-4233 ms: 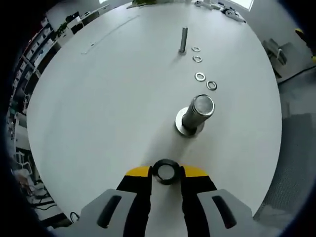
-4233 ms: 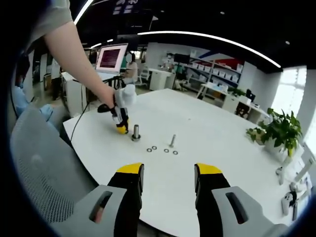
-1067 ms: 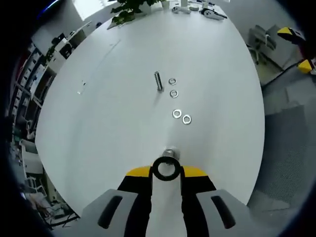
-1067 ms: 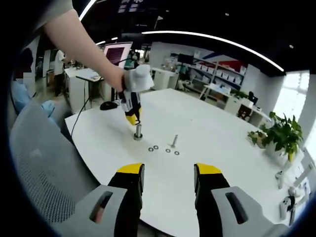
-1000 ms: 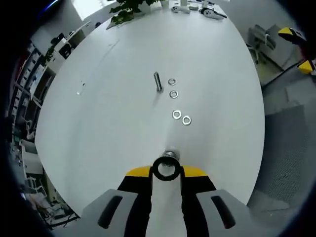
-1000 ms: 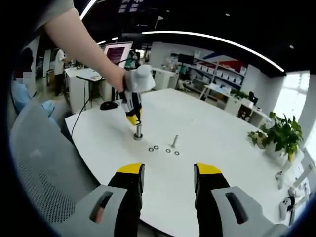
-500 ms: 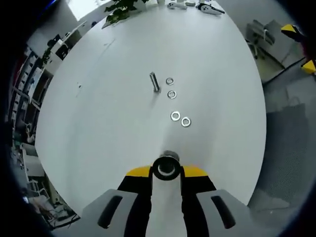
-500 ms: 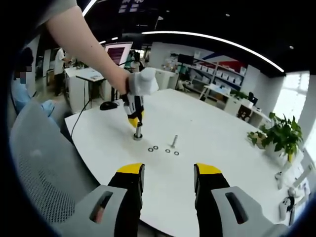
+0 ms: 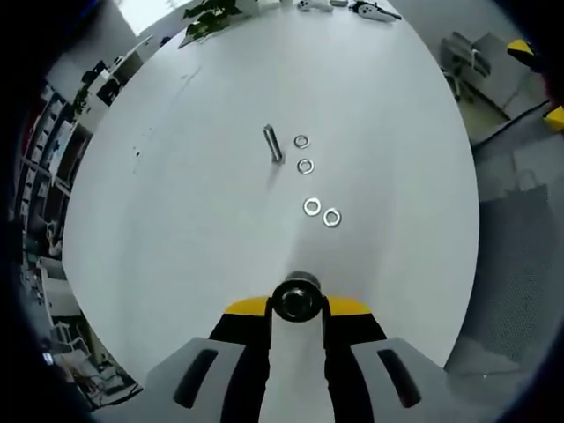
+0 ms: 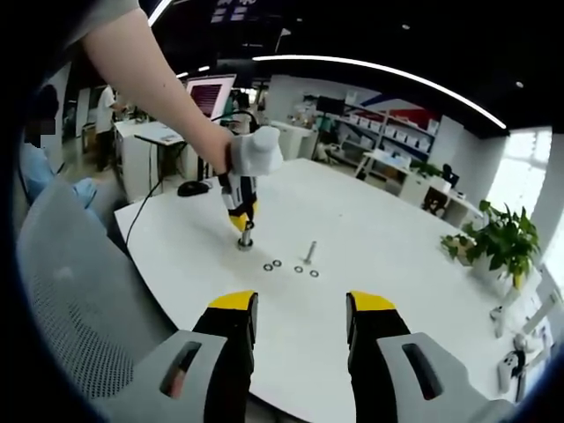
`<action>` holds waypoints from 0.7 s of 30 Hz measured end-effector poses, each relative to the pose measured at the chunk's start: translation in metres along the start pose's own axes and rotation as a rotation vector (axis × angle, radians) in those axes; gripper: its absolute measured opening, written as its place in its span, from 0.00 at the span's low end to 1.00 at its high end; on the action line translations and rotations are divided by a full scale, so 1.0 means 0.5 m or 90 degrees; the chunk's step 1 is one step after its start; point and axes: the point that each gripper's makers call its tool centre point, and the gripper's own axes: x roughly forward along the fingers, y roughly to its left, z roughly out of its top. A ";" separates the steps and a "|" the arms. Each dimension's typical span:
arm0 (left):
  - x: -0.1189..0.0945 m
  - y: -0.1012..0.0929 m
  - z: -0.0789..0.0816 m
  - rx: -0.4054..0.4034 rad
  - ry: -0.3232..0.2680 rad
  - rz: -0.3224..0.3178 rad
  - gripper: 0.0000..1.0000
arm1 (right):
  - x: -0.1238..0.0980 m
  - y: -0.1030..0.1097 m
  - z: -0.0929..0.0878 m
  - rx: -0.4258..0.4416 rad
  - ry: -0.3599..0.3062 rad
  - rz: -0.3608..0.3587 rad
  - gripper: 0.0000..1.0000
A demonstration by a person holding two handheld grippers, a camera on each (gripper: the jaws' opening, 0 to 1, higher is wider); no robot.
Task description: Place the washer onto the threaded stud by aligning its center hole with the stud, sliding it down to the base, and recovering from edge contact or off-axis alignment until the washer reaches the visible bottom stop.
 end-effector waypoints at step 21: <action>-0.022 -0.004 0.001 -0.061 -0.046 0.005 0.21 | 0.001 0.004 -0.001 -0.002 0.001 0.006 0.43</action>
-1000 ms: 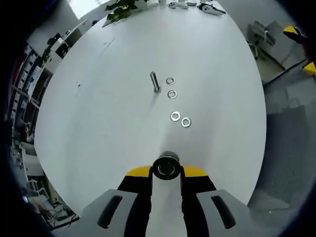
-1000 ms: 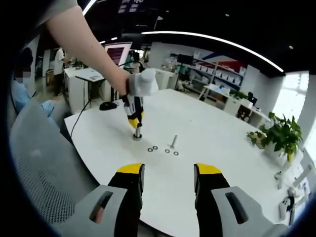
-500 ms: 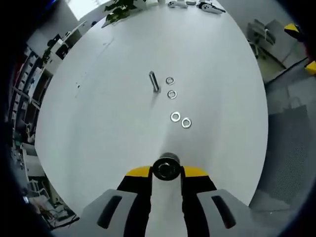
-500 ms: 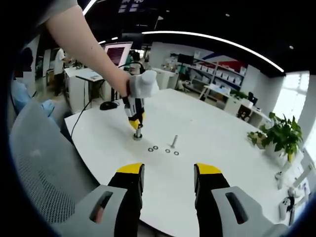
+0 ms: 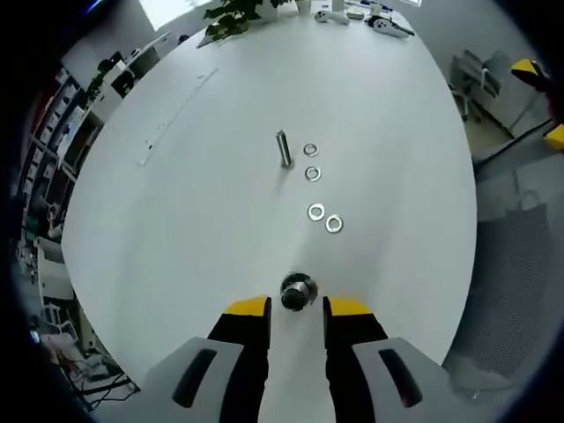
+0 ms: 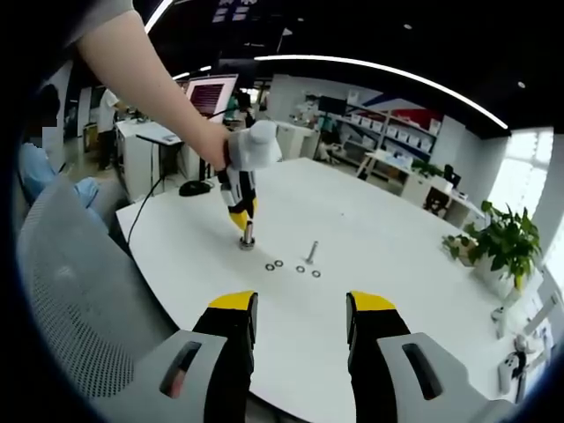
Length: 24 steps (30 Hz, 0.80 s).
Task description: Place the washer onto the threaded stud by aligning its center hole with the stud, sliding it down to the base, and recovering from edge contact or off-axis alignment until the washer reaches the visible bottom stop.
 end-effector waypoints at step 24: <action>-0.125 -0.044 0.033 -0.105 -0.168 0.026 0.27 | -0.001 0.005 0.004 0.004 -0.009 0.011 0.43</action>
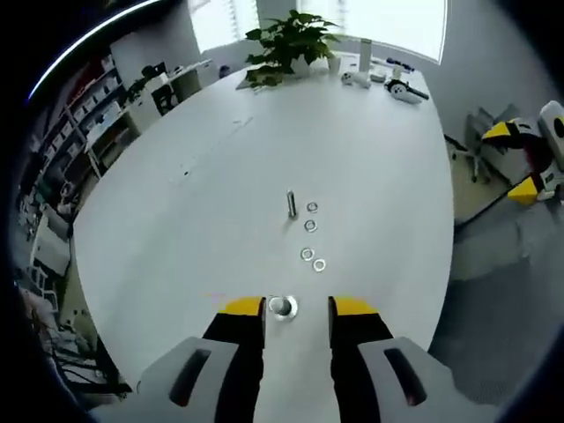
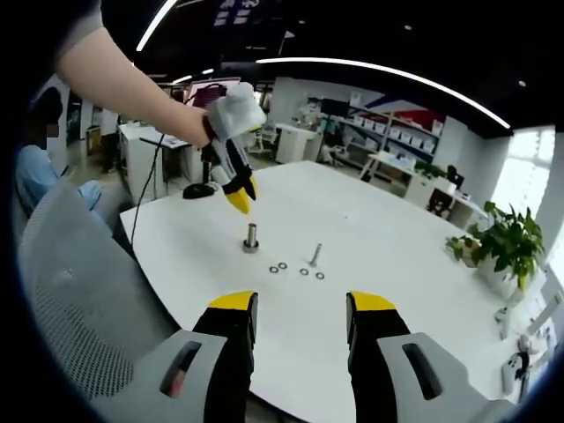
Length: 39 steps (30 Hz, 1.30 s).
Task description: Place the washer onto the threaded stud by aligning its center hole with the stud, sliding it down to the base, and recovering from edge contact or off-axis alignment until the washer reaches the visible bottom stop.
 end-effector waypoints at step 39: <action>-0.187 -0.126 -0.019 -0.201 -0.303 0.106 0.30 | 0.007 0.018 -0.007 -0.008 0.015 0.023 0.43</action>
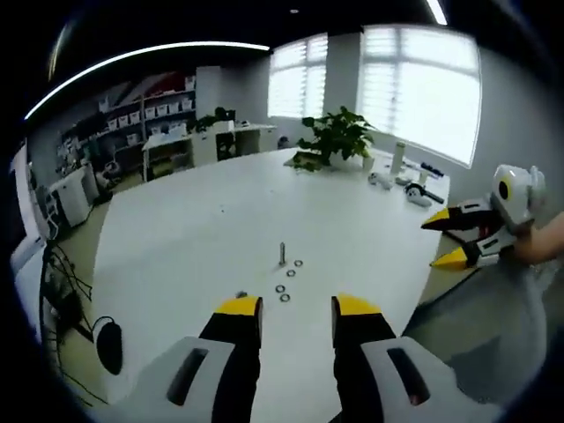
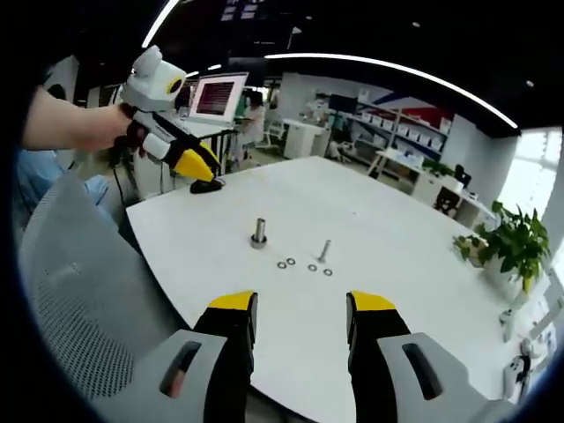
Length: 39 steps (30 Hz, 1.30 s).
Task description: Place the washer onto the threaded stud by aligning its center hole with the stud, sliding it down to the base, and recovering from edge contact or off-axis alignment until the washer reaches the visible bottom stop.
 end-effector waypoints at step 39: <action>-0.110 -0.004 -0.029 -0.045 -0.112 0.090 0.20 | 0.009 0.017 -0.030 -0.005 0.047 0.019 0.45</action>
